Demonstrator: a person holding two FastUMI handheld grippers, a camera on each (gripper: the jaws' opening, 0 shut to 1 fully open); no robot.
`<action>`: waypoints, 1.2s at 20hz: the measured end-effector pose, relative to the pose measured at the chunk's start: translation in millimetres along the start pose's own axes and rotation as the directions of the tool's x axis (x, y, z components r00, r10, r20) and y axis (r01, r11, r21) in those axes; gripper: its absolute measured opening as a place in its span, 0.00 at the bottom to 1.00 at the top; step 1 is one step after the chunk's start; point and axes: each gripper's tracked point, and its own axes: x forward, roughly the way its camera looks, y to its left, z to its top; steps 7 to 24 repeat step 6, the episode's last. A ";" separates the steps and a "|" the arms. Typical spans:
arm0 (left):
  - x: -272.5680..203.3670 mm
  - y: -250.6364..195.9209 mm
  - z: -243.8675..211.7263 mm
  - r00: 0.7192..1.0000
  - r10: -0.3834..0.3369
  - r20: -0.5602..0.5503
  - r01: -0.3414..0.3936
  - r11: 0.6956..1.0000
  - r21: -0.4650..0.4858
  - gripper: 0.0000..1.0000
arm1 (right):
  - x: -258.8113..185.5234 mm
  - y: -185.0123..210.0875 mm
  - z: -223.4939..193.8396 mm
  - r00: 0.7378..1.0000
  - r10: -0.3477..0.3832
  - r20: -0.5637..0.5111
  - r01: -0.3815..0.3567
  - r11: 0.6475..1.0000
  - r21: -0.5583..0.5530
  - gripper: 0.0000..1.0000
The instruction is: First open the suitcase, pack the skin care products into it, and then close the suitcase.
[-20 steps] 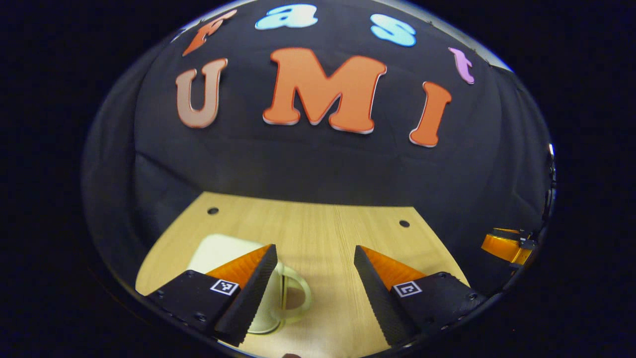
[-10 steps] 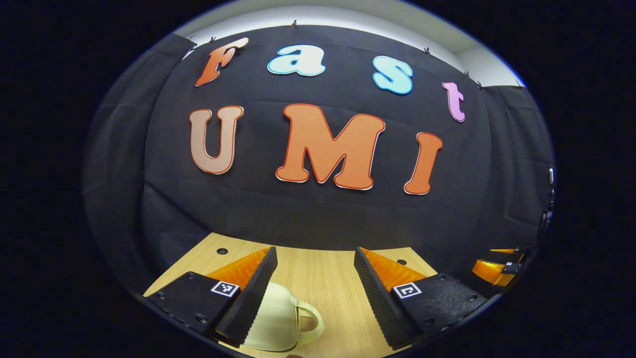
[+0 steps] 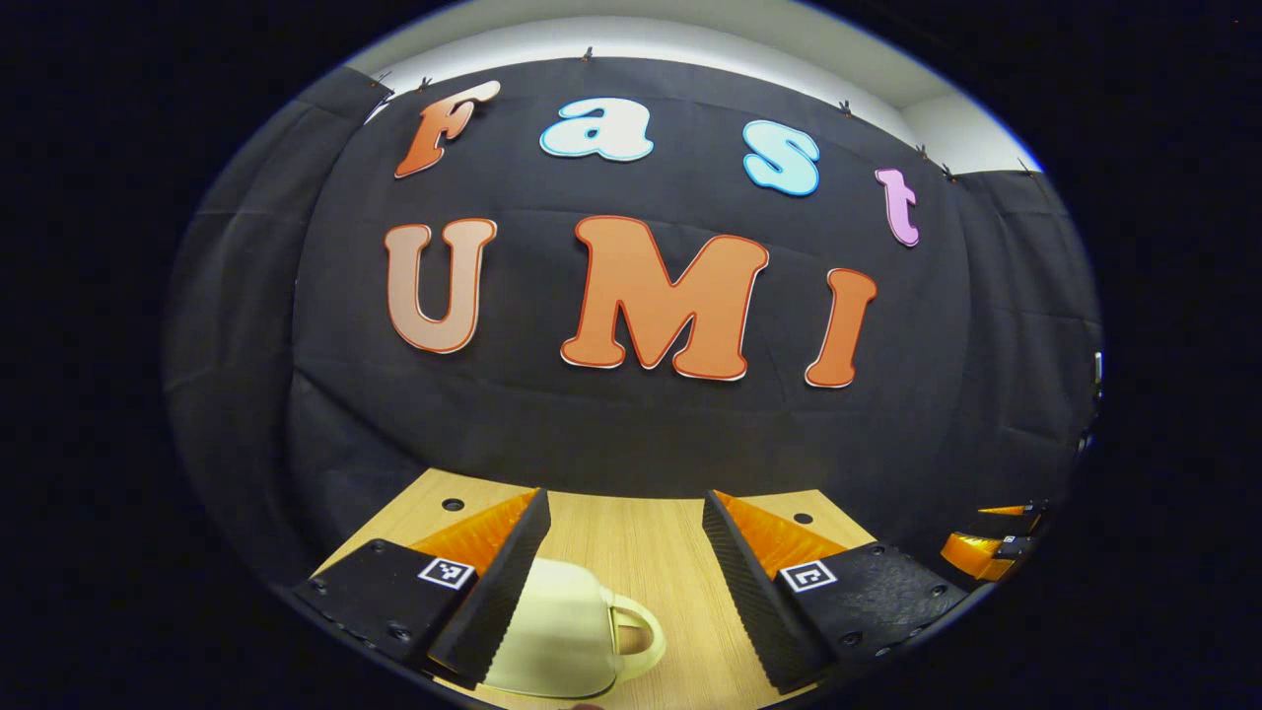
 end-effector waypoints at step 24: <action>-11.9 7.7 -3.8 1.000 0.010 -0.014 -0.011 1.000 -0.018 0.96 | -8.9 -3.4 0.5 1.000 0.013 -0.005 -0.012 0.998 0.067 0.95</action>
